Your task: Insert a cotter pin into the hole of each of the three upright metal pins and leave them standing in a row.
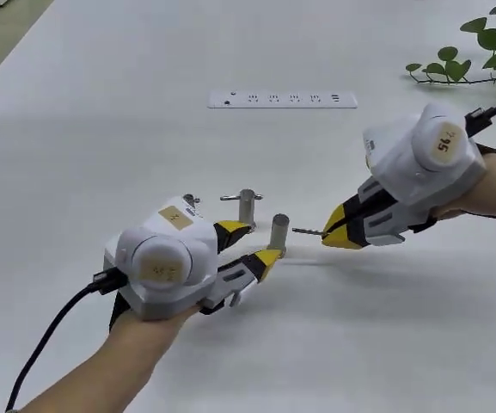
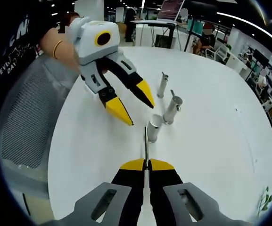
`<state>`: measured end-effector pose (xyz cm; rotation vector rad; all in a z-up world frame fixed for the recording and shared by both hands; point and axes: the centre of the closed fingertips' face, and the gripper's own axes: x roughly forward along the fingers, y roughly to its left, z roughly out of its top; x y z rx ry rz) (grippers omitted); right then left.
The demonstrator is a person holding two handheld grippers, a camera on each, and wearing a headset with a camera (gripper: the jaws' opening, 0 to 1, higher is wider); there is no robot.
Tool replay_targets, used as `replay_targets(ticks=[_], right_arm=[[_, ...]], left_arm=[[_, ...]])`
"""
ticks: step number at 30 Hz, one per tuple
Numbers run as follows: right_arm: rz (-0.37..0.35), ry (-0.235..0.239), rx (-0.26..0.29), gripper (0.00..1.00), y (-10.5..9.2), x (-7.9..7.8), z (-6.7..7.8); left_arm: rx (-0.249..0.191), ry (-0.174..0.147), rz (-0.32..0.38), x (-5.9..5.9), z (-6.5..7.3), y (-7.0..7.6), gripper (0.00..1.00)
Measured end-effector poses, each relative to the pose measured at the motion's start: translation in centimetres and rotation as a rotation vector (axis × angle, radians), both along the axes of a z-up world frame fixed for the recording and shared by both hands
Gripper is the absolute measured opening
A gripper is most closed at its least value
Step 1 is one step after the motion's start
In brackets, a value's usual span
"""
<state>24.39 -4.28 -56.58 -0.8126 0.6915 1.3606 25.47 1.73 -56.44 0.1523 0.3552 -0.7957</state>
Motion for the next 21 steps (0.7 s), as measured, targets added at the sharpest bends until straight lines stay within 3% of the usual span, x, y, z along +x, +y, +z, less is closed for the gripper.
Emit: replay_targets(ticks=[4, 13, 21], right_arm=[[0.007, -0.003, -0.006, 0.0, -0.1, 0.5, -0.1], [0.015, 0.001, 0.001, 0.0, 0.0, 1.2, -0.3], [0.035, 0.002, 0.007, 0.0, 0.4, 1.4, -0.3]], left_arm=[[0.023, 0.005, -0.003, 0.4, -0.6, -0.5, 0.25], [0.015, 0.012, 0.0, 1.5, -0.9, -1.6, 0.23], [0.028, 0.02, -0.018, 1.7, -1.4, -2.3, 0.2]])
